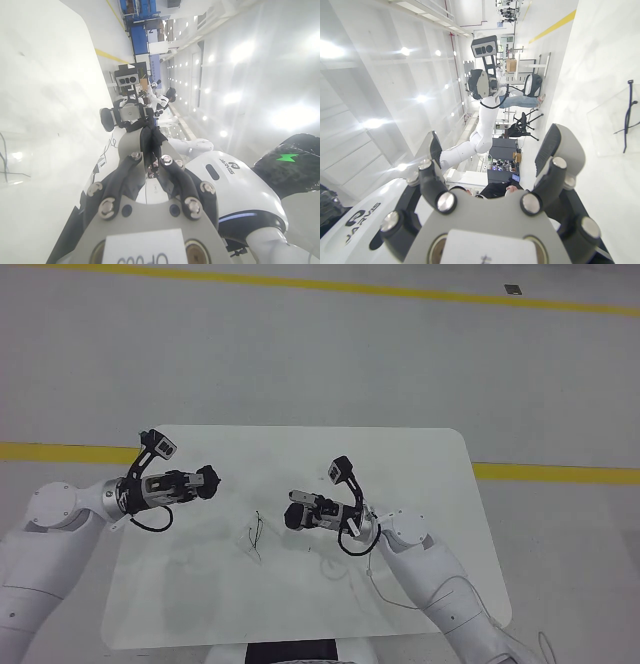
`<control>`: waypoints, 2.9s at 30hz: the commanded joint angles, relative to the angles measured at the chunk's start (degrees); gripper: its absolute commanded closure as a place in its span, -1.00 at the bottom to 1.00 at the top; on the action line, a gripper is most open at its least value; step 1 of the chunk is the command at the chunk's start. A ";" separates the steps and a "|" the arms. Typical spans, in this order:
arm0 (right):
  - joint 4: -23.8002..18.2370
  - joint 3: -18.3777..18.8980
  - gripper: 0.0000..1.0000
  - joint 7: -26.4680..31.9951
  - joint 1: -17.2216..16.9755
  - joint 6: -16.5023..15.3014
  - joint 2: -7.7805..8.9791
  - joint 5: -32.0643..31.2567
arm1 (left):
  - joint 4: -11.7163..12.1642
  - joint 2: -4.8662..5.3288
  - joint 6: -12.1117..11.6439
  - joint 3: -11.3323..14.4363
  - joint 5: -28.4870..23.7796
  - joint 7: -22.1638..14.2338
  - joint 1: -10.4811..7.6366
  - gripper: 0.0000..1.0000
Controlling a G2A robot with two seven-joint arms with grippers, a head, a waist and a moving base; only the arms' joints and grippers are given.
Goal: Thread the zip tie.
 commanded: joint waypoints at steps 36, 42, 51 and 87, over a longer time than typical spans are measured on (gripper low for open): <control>-8.63 -18.09 -1.00 -7.39 8.49 28.67 -2.84 -30.53 | 0.00 0.00 0.00 0.00 0.00 0.00 0.00 1.00; -3.33 -22.53 -1.00 -9.86 11.77 29.70 -5.44 -30.25 | 0.00 0.00 0.00 0.00 0.00 0.00 0.00 1.00; 0.98 -23.94 -1.00 -13.60 13.19 29.70 -7.30 -32.09 | 0.00 0.00 0.00 0.00 0.00 0.00 0.00 1.00; 6.02 -21.21 0.22 -15.27 9.00 29.70 -12.44 -50.53 | 0.00 0.00 0.00 0.00 0.00 0.00 0.00 1.00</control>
